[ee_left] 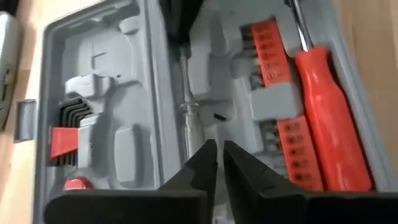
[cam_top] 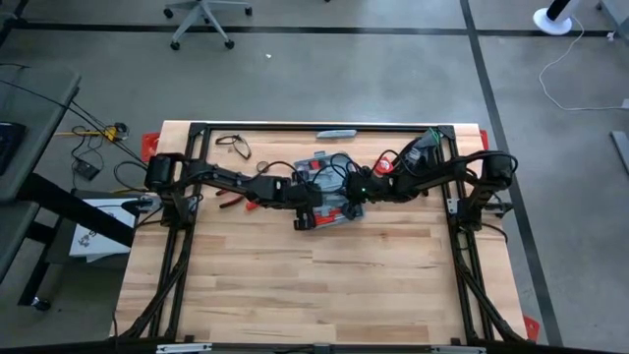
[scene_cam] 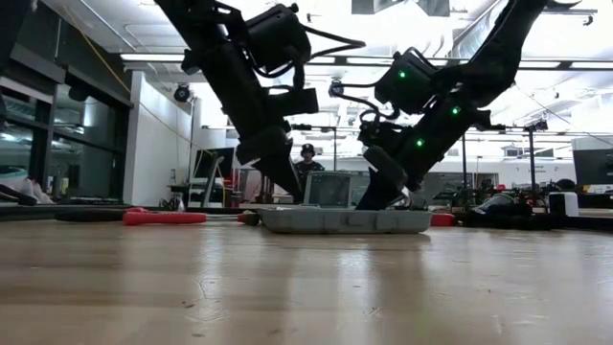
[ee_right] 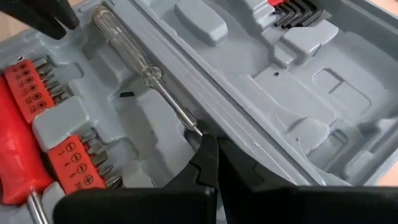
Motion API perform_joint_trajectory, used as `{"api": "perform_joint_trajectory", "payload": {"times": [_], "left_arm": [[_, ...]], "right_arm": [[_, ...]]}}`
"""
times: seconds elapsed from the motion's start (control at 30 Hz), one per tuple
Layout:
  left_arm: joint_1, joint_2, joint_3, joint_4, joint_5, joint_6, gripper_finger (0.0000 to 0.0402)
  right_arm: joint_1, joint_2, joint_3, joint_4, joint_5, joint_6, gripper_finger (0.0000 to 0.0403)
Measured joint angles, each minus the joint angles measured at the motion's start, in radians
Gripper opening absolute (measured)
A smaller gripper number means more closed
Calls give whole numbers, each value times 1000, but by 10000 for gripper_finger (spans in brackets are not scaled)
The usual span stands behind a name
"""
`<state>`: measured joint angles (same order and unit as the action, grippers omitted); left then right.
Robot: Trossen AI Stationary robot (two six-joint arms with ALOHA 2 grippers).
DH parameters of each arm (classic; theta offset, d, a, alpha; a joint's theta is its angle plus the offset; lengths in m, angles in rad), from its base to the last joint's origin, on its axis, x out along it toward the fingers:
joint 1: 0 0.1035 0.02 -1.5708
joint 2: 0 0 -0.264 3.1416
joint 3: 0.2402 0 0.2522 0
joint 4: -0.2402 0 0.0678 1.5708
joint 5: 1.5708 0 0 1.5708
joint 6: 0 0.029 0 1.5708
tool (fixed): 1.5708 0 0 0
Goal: Prefit tool cases
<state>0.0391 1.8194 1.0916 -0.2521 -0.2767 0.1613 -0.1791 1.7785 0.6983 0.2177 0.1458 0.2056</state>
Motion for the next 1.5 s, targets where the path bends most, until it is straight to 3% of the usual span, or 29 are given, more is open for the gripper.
{"api": "perform_joint_trajectory", "payload": {"times": [0.23, 0.43, 0.6, 0.87, 1.17, 1.33, 1.5], "left_arm": [[-1, 0, 0, -36, -105, 104, 126], [0, 8, 0, -16, -96, 103, 208], [-4, 52, 1, 9, -72, 103, 239], [-4, 80, 3, -44, -166, 96, 228], [23, 85, 4, -111, -167, 102, 130], [28, 91, -1, -90, -305, 154, 103], [54, 91, -2, -32, -258, 228, 99]], "right_arm": [[0, 3, -2, 8, -3, 2, 0], [-1, 6, -4, 27, -16, -4, 0], [0, 6, -5, 31, -18, -4, 0], [0, 7, -5, 37, -29, -4, 0], [0, 7, -5, 38, -51, -3, 0], [0, 7, -6, 38, -53, -2, 0], [0, 7, -6, 35, -53, -2, 0]]}}
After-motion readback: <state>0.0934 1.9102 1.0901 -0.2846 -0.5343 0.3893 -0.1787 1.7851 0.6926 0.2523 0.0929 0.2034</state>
